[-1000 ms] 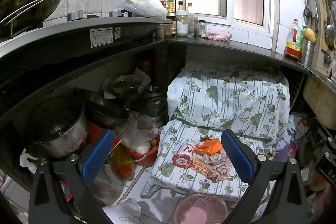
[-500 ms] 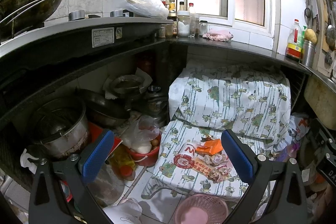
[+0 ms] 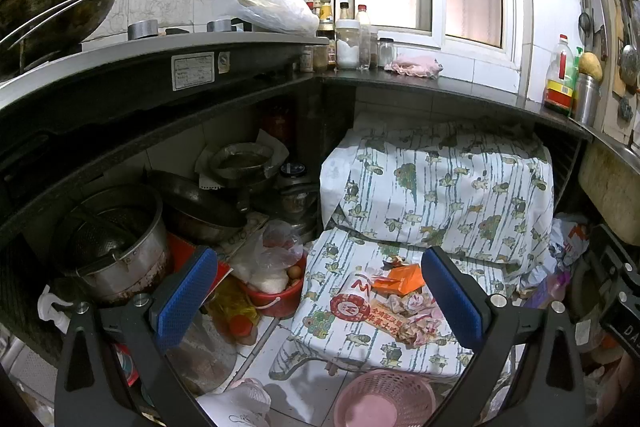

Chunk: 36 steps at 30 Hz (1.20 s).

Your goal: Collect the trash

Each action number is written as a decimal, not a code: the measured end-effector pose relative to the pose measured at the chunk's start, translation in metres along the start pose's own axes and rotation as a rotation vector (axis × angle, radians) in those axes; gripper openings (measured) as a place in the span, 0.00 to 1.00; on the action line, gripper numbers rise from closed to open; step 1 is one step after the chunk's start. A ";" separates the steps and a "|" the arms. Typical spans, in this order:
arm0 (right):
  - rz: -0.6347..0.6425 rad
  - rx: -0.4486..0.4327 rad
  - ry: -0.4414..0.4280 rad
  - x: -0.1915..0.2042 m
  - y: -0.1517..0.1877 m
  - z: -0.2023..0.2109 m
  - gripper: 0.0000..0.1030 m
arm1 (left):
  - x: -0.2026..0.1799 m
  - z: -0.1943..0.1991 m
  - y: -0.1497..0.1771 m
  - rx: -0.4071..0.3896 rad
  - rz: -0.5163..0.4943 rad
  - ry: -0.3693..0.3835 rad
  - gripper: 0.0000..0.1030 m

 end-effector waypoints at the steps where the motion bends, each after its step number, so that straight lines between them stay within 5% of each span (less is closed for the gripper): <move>1: 0.000 -0.001 -0.001 0.001 -0.001 0.001 1.00 | 0.002 -0.002 0.000 0.004 0.002 -0.005 1.00; 13: -0.027 0.012 -0.027 0.001 0.001 -0.005 1.00 | 0.004 -0.019 0.001 0.010 0.001 -0.026 1.00; 18: -0.039 -0.021 -0.030 0.005 0.005 -0.016 1.00 | -0.005 -0.037 0.001 0.007 0.029 0.105 1.00; 20: -0.075 -0.085 -0.034 0.003 0.006 -0.016 1.00 | -0.006 -0.050 0.005 0.011 0.007 0.069 1.00; 24: -0.100 -0.044 -0.020 0.001 0.010 -0.031 1.00 | -0.009 -0.064 0.007 -0.025 -0.065 -0.043 1.00; 27: -0.084 0.000 0.046 -0.001 0.013 -0.045 0.99 | -0.011 -0.088 0.015 0.060 -0.027 0.078 1.00; 30: 0.010 -0.005 0.082 0.007 0.011 -0.060 0.92 | -0.008 -0.108 0.022 0.105 -0.002 0.106 1.00; 36: -0.031 0.114 -0.066 0.018 0.049 -0.112 0.84 | -0.025 -0.160 0.032 0.168 -0.024 0.221 1.00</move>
Point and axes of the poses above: each gripper's, at about its wrist camera, not at the fingertips, and z roughly against the way its jaws point, x to its left, y to its underside, the point moved 7 cm from there along -z, roughly the way its jaws point
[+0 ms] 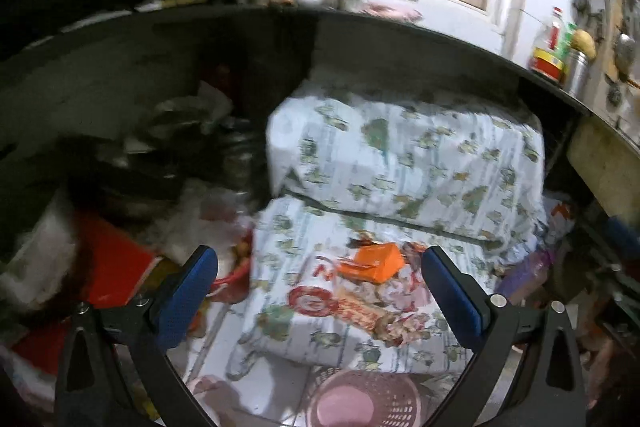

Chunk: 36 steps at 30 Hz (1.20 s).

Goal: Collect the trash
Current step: 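Grasp the white red-M paper cup with the left tool while the right tool grasps crumpled paper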

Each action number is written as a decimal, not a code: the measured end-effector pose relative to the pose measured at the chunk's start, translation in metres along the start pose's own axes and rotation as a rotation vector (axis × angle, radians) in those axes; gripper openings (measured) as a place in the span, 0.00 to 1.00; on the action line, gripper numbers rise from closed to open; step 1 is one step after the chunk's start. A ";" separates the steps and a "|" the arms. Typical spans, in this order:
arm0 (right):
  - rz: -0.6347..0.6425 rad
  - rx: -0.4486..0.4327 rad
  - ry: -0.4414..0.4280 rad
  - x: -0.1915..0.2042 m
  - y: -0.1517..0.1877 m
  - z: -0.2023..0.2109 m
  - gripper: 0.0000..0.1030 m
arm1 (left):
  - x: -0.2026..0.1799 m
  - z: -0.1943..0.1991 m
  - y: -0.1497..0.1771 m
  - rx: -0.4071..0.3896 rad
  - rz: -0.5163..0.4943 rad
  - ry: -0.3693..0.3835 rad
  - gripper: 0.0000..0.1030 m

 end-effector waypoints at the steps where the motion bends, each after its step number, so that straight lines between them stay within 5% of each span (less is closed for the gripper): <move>1: -0.027 0.009 0.003 -0.002 0.010 -0.012 0.81 | -0.002 -0.014 0.006 0.034 -0.012 0.013 1.00; 7: -0.047 0.135 -0.087 0.005 0.072 -0.083 0.77 | -0.002 -0.091 0.028 0.207 0.020 0.070 1.00; 11: -0.045 0.299 -0.108 0.004 0.102 -0.127 0.77 | 0.014 -0.158 0.041 0.342 0.104 0.104 0.97; 19: -0.153 0.459 -0.150 -0.013 0.128 -0.168 0.72 | 0.038 -0.248 0.082 0.544 0.187 0.050 0.89; 26: -0.253 0.506 -0.151 -0.023 0.132 -0.182 0.71 | 0.020 -0.291 0.107 0.638 0.025 -0.013 0.78; 36: -0.417 0.738 -0.279 -0.010 0.173 -0.213 0.73 | 0.018 -0.312 0.132 0.701 0.128 0.006 0.77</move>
Point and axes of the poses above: each gripper's, at about its wrist camera, not at the fingertips, and z roughly against the way its jaws point, x to its left, y to its underside, the point moved 7 cm from there along -z, roughly the way its jaws point
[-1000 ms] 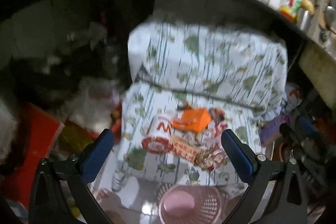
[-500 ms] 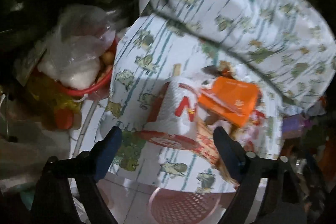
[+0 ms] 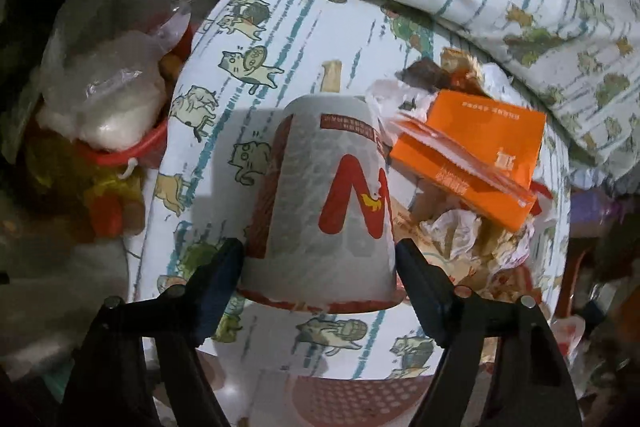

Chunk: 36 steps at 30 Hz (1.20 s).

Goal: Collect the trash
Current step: 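Grasp the white red-M paper cup with the left tool while the right tool grasps crumpled paper, then carry both items over the pink basket and open both tools to drop them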

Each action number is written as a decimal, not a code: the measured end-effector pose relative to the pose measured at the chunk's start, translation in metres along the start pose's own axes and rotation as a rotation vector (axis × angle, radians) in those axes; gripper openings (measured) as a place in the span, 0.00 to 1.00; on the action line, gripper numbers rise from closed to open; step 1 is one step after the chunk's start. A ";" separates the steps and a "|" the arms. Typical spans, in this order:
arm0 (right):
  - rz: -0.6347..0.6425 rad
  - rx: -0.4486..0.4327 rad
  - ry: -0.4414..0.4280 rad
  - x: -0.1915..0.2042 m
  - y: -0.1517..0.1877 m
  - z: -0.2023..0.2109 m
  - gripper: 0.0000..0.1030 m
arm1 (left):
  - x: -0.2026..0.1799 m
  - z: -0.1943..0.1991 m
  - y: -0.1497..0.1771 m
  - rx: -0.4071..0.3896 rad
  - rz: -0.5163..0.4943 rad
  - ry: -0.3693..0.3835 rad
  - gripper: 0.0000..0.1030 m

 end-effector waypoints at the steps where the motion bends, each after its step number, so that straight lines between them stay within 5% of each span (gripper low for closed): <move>1: 0.015 0.014 0.002 0.003 0.004 -0.005 0.73 | -0.001 0.002 0.000 -0.004 0.001 0.000 0.77; 8: 0.227 0.032 0.187 0.023 0.023 -0.027 0.71 | -0.005 0.025 0.011 -0.047 0.037 0.025 0.77; 11: 0.267 0.045 0.201 0.024 0.028 -0.028 0.40 | -0.008 0.040 0.016 -0.086 0.029 0.005 0.76; 12: 0.258 0.054 0.180 0.024 0.029 -0.029 0.22 | -0.009 0.045 0.018 -0.095 0.026 0.014 0.77; 13: 0.238 0.058 0.166 0.022 0.029 -0.030 0.17 | -0.011 0.052 0.020 -0.103 0.019 0.028 0.77; 20: 0.257 -0.078 0.128 0.040 0.024 0.007 0.13 | -0.013 0.111 0.040 -0.183 0.023 0.152 0.77; 27: 0.286 -0.171 0.073 0.056 0.038 0.063 0.12 | -0.015 0.161 0.054 -0.270 -0.013 0.110 0.77; 32: 0.336 -0.220 0.056 0.065 0.057 0.102 0.12 | -0.027 0.192 0.106 -0.300 -0.089 0.068 0.77; 36: 0.374 -0.242 0.054 0.067 0.082 0.122 0.12 | -0.030 0.187 0.151 -0.265 -0.069 0.124 0.77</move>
Point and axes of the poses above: each gripper's, at about its wrist camera, not at the fingertips, and z roughly against the way its jaws point, x to its left, y to its underside, the point moved 7 cm from there along -z, roughly the way its jaws point
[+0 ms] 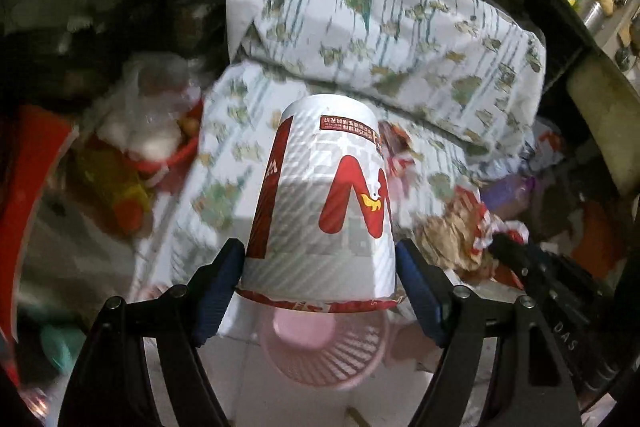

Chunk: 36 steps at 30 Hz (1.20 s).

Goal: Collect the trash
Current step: 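Carry both items over the pink basket and open both tools to drop them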

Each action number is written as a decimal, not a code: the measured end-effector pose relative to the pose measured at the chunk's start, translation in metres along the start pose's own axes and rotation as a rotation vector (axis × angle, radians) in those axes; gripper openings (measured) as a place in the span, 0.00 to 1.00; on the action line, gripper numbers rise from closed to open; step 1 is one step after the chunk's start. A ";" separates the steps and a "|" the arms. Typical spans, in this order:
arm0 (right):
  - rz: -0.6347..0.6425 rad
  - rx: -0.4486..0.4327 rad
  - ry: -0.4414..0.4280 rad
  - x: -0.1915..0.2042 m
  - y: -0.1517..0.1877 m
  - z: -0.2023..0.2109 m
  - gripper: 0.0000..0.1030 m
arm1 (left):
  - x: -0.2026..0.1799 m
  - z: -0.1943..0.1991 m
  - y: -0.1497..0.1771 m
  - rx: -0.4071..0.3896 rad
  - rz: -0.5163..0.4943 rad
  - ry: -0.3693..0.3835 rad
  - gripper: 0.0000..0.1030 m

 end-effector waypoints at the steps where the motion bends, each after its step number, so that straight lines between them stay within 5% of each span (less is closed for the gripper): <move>1: -0.009 0.012 -0.002 -0.001 0.005 0.002 0.12 | 0.000 -0.003 0.008 0.021 0.015 0.011 0.77; 7: -0.034 0.156 -0.060 -0.004 0.054 -0.024 0.12 | -0.015 -0.052 0.078 0.279 -0.033 0.039 0.77; 11: -0.071 0.281 -0.058 -0.015 0.086 -0.053 0.12 | 0.000 -0.079 0.100 0.340 -0.002 -0.030 0.77; 19: -0.125 0.391 -0.058 -0.033 0.113 -0.074 0.12 | 0.026 -0.116 0.129 0.496 0.065 -0.013 0.77; 28: -0.127 0.459 -0.029 -0.038 0.124 -0.092 0.15 | 0.031 -0.137 0.132 0.552 0.120 0.005 0.77; 36: -0.114 0.455 -0.025 -0.037 0.121 -0.091 0.22 | 0.028 -0.135 0.127 0.534 0.152 0.017 0.88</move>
Point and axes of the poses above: each gripper's, at about its wrist camera, not at the fingertips, and z roughly against the way its jaws point, x to its left, y to its underside, the point moved 7 cm from there along -z, roughly the way its jaws point
